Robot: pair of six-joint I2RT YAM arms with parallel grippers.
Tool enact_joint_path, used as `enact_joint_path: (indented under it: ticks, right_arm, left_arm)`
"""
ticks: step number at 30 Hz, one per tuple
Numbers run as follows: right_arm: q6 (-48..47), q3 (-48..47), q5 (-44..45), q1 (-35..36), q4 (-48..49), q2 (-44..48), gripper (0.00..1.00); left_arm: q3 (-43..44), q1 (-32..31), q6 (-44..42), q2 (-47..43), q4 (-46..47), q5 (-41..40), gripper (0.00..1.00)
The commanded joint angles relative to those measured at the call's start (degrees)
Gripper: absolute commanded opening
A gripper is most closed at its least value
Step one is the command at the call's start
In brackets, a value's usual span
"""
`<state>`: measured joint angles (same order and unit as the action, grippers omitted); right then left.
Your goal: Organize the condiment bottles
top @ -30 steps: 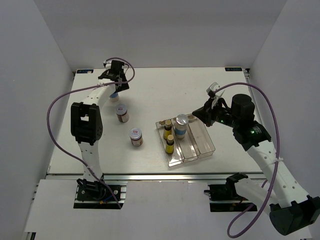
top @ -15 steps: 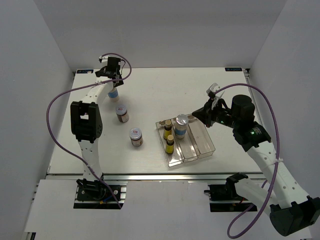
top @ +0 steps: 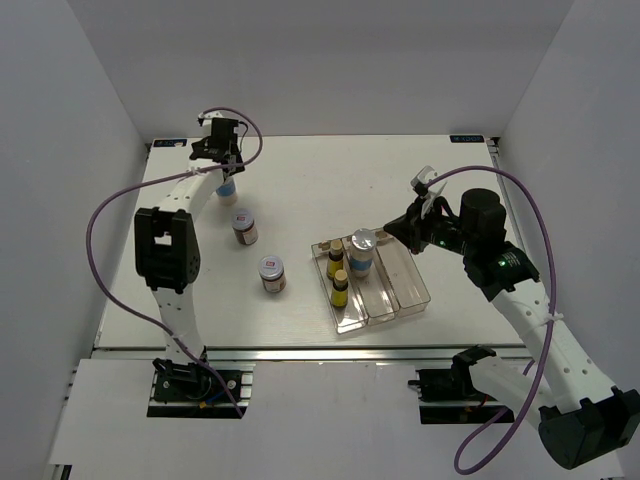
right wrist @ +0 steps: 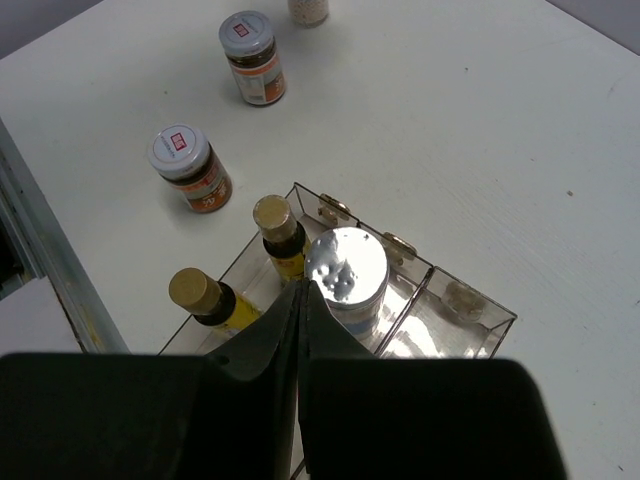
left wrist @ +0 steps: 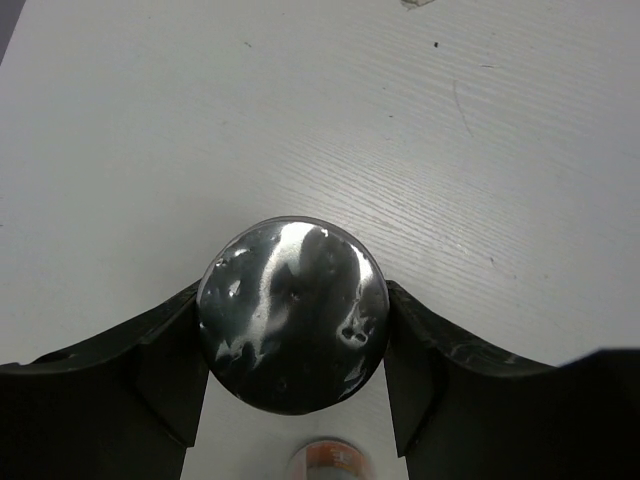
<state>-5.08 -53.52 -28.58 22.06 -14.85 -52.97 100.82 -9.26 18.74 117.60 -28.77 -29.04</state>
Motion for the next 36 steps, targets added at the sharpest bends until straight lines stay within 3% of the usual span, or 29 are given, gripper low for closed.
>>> enact_joint_path:
  ticks: [1, 5, 10, 15, 16, 23, 29, 36]
  right_arm:
    - [-0.6, 0.3, 0.4, -0.3, 2.4, 0.1, 0.0]
    - [-0.5, 0.4, 0.5, -0.3, 2.5, 0.3, 0.01]
    - [-0.5, 0.6, 2.8, -0.3, 3.2, 0.2, 0.03]
    - [1.6, 1.0, 12.6, -0.3, 4.6, 0.7, 0.06]
    - [2.3, 1.0, 14.1, -0.3, 5.4, 0.8, 0.02]
    - [4.6, 2.1, 23.8, -1.1, 8.0, 2.6, 0.0]
    - [7.3, 3.1, 33.9, -4.1, 10.5, 4.4, 0.0]
    - [8.6, 4.0, 37.7, -8.9, 13.1, 7.3, 0.0]
  left_arm:
    - [-2.6, 0.1, -2.7, -14.8, 8.5, 4.5, 0.0]
    - [-4.8, 0.1, -2.7, -22.8, 12.1, 13.3, 0.0]
    - [-2.8, 0.0, -1.5, -28.0, 7.8, 27.3, 0.0]
    - [-2.4, -1.6, -1.2, -32.9, 3.8, 40.1, 0.0]
    - [-2.5, -2.4, -1.9, -33.7, 3.5, 42.4, 0.0]
    - [-1.8, -17.3, -4.9, -39.0, -1.3, 43.2, 0.0]
    - [-3.8, -26.1, -3.0, -41.9, -1.9, 44.3, 0.0]
    - [-9.6, -34.5, -1.7, -43.6, -1.4, 45.5, 0.0]
